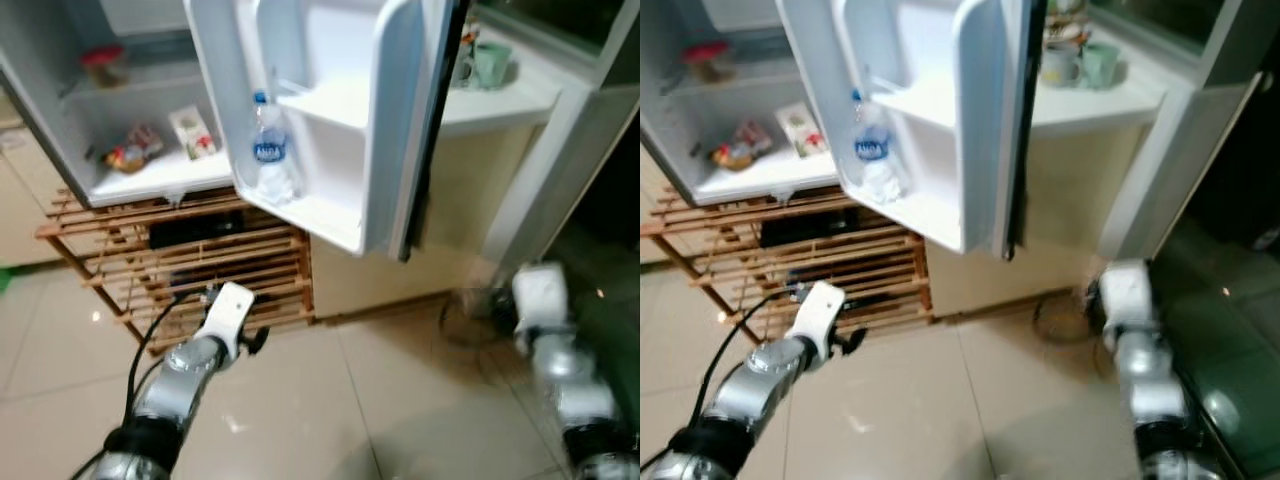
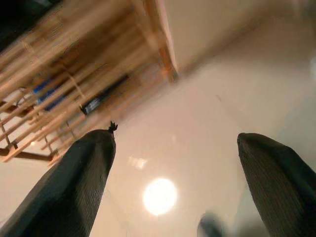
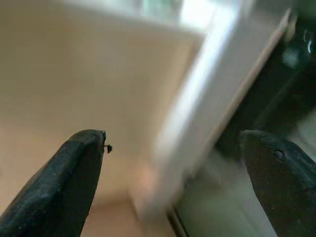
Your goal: Restocking fridge
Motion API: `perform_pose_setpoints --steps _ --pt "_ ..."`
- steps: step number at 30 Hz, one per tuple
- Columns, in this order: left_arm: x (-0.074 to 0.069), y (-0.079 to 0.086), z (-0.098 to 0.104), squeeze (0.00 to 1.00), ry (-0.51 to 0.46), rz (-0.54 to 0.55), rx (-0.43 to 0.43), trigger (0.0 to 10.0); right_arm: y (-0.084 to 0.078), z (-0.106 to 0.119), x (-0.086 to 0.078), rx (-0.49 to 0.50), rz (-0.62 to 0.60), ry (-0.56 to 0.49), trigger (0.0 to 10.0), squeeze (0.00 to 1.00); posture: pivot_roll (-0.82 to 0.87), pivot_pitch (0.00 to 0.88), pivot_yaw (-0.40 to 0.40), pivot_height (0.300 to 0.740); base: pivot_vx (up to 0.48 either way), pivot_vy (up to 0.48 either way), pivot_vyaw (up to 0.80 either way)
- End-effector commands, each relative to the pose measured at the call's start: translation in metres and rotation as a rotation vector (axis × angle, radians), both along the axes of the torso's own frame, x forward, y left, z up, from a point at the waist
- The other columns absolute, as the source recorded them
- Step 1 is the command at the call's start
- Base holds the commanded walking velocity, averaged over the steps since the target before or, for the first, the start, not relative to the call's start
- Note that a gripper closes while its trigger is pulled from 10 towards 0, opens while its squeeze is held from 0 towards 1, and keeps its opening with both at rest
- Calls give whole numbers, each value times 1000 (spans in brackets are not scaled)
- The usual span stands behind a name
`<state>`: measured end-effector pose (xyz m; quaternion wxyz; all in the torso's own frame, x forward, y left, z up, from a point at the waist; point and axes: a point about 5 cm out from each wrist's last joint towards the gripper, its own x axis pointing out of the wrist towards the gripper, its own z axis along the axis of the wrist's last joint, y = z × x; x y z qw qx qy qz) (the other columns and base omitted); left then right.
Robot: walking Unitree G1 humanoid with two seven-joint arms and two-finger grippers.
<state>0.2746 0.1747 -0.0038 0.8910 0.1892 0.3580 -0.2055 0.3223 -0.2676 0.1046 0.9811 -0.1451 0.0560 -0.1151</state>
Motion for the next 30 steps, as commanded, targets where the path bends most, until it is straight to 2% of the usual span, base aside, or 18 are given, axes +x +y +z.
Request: perform_pose_setpoints --steps 1,2,5,8,9,10,11,12,14,17,22,24,26,29,30 --pt "-23 0 -27 0 164 -112 89 10000 12 7 8 60 58 -51 10000 0 -49 0 44 740 0 0 0" --pt "-23 0 -27 0 164 -112 89 10000 12 7 8 60 58 -51 10000 0 -49 0 44 740 0 0 0" --pt "-34 14 -40 0 211 -132 209 10000 22 30 25 78 86 -138 10000 0 -58 0 52 740 0 0 0" --pt "-34 16 -41 0 221 -118 215 10000 31 39 35 103 89 -172 10000 0 -62 0 55 740 0 0 0" --pt "-35 12 -43 0 220 -137 231 10000 40 41 40 117 110 -182 10000 0 -67 0 59 740 0 0 0" --pt "-35 12 -43 0 220 -137 231 10000 40 41 40 117 110 -182 10000 0 -67 0 59 740 0 0 0" --pt "-36 9 -45 0 223 -145 234 10000 46 42 43 119 125 -183 10000 0 -69 0 61 740 0 0 0" --pt "-40 -1 -49 0 229 -158 236 10000 54 42 46 124 149 -182 10000 0 -69 0 61 740 0 0 0" --pt "-41 -5 -51 0 231 -163 237 10000 56 41 47 125 156 -181 10000 0 -69 0 61 740 0 0 0" --pt "-47 -26 -58 0 232 -187 241 10000 59 38 53 126 130 -151 10000 0 -76 0 69 740 0 0 0" --pt "-49 -45 -61 0 219 -210 241 10000 67 44 61 151 121 -149 10000 0 -64 0 60 740 0 0 0" --pt "-49 -39 -61 0 217 -202 245 10000 75 49 63 157 156 -167 10000 0 -63 0 57 740 0 0 0" --pt "-49 -33 -61 0 214 -185 249 10000 92 55 65 202 246 -205 10000 0 -58 0 52 740 0 0 0" --pt "-50 -32 -62 0 214 -176 250 10000 109 61 64 270 356 -244 10000 0 -56 0 49 740 0 0 0" --pt "-51 -32 -62 0 218 -175 249 10000 129 63 54 326 531 -252 10000 0 -53 0 47 740 0 0 0"
